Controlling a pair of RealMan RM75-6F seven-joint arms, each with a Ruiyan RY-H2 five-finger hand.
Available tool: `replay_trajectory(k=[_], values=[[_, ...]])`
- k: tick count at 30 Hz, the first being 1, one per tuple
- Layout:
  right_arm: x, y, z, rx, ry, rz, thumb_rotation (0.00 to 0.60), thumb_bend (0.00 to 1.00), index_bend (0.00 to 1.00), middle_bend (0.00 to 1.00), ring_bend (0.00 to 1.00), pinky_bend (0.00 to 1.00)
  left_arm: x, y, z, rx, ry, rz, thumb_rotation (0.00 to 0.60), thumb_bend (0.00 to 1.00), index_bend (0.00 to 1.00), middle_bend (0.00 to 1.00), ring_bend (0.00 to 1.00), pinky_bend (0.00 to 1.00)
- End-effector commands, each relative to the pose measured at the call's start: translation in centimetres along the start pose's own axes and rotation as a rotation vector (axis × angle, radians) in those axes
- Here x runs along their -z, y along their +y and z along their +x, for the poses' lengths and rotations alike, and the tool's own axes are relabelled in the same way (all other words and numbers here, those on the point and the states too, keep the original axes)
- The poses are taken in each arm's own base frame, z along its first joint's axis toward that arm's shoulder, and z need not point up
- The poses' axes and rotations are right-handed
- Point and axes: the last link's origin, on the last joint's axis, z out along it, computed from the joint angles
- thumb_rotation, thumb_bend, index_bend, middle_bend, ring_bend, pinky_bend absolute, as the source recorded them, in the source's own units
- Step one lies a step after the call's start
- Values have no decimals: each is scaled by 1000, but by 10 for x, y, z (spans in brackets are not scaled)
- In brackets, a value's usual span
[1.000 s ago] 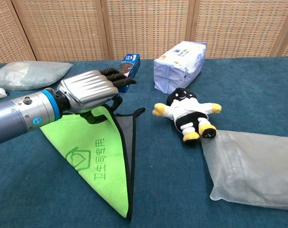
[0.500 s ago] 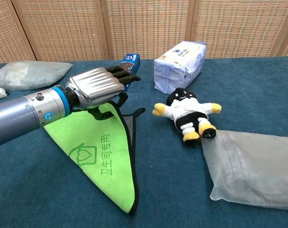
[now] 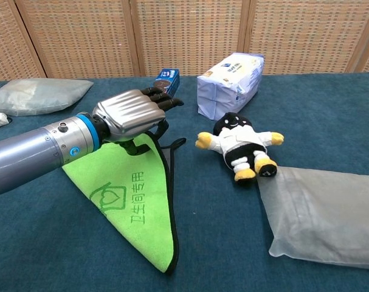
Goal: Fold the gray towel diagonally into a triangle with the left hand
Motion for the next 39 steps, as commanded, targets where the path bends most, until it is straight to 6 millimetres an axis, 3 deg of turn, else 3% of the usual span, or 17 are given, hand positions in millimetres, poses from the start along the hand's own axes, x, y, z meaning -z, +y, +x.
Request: replay_trajectory(k=[1,7,10,15,21,29,36,39], values=[[0,0,0,0,1,1,600,0,0,0,0,0,-2,0,1,-11,19,14,600,443,525,0,0,0],[1,-1,0,-1,-1,4,600,0,0,0,0,0,-3,-2,0,-19,26,51,600,443,235,0,0,0],[1,-1,0,0,1,6,600,0,0,0,0,0,-3,-3,1,-18,36,71,600,444,147,0,0,0],[1,-2,-1,1,-4,9,600,0,0,0,0,0,3,-7,8,39,87,118,600,443,138,0,0,0],[0,0,-2,4,-9,4,600,0,0,0,0,0,25,-13,16,160,142,173,600,444,115,0,0,0],[-1,2,-1,21,-13,9,600,0,0,0,0,0,87,-24,30,380,218,227,600,442,87,0,0,0],[1,2,3,57,9,10,600,0,0,0,0,0,173,-41,32,384,98,302,600,326,0,0,0,0],[2,-1,4,97,37,22,600,0,0,0,0,0,223,-46,27,359,18,365,600,257,0,0,0,0]])
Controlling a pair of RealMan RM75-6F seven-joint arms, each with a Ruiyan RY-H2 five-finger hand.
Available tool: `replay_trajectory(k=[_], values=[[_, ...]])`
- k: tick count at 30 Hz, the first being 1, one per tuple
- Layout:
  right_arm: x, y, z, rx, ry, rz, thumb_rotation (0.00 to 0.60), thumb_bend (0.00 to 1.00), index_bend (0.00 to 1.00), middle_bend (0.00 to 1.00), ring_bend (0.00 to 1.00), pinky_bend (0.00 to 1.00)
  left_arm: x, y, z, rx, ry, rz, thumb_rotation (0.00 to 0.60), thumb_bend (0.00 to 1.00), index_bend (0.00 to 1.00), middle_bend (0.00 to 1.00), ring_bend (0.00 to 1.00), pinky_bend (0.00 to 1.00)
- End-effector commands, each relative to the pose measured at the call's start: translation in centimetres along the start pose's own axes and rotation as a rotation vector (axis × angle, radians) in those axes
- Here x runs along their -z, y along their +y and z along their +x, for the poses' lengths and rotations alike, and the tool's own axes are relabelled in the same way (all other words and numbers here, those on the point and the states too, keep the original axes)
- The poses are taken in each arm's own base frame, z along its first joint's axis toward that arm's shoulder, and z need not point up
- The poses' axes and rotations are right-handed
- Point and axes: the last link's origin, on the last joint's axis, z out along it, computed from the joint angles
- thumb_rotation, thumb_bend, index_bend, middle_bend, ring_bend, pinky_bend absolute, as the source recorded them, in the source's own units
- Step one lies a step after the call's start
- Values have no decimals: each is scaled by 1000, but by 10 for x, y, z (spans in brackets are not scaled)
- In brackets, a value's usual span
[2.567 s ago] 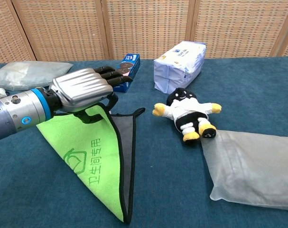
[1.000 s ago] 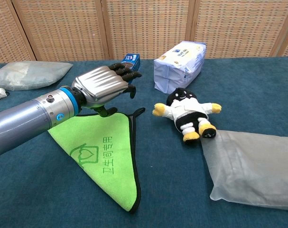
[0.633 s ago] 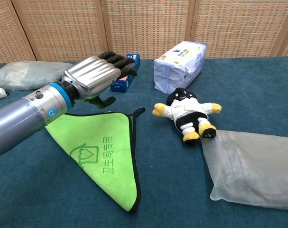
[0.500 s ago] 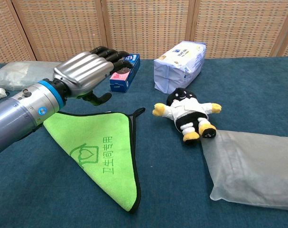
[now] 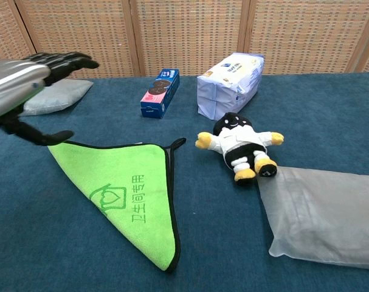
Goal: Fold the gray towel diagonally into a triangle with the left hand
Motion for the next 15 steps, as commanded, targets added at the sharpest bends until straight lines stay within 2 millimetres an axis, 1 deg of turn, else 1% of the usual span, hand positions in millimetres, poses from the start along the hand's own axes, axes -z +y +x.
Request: replay_trajectory(k=[1,3,6,11,15], values=[[2,-3,2,38,30,10,600,0,0,0,0,0,70,-27,9,-59,-90,116,600,239,0,0,0,0],[3,-6,1,51,35,15,600,0,0,0,0,0,89,-29,10,-43,-111,148,600,230,0,0,0,0],[3,-8,2,65,45,19,600,0,0,0,0,0,106,-34,15,-65,-121,171,600,226,0,0,0,0],[3,-10,3,64,59,19,600,0,0,0,0,0,123,-43,23,-84,-88,202,600,225,0,0,0,0],[3,-9,2,61,52,15,600,0,0,0,0,0,127,-52,27,-74,-68,232,600,225,0,0,0,0]])
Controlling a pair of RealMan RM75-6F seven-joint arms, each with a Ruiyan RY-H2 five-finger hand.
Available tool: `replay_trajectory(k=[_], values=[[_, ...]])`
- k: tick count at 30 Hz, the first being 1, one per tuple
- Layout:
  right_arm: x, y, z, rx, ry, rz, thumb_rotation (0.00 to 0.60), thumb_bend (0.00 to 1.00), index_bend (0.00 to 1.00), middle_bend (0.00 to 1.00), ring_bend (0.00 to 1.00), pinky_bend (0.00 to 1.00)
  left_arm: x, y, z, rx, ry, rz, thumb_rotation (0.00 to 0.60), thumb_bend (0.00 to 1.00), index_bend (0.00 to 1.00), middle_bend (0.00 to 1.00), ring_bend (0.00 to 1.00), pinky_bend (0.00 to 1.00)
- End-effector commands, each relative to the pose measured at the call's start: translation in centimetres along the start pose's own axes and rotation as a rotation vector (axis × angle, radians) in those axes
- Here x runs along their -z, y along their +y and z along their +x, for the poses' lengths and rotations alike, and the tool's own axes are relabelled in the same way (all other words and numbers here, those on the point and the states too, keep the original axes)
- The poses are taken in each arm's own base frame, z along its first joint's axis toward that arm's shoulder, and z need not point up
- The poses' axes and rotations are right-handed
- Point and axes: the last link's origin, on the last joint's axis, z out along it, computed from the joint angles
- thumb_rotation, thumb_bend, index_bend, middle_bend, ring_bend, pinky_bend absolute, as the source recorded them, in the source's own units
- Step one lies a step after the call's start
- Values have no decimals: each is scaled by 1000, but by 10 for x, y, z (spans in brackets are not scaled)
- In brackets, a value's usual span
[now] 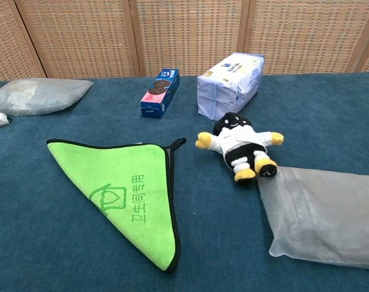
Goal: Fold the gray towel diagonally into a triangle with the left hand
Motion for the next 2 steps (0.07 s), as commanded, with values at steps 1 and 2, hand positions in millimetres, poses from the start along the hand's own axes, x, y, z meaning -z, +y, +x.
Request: replay_trajectory(k=[1,2], values=[[0,0,-1,-3,-7,-1,600,0,0,0,0,0,2,-7,2,5,11,23,600,225,0,0,0,0],[-1,0,-1,-3,-8,0,600,0,0,0,0,0,1,-8,2,7,13,25,600,225,0,0,0,0]])
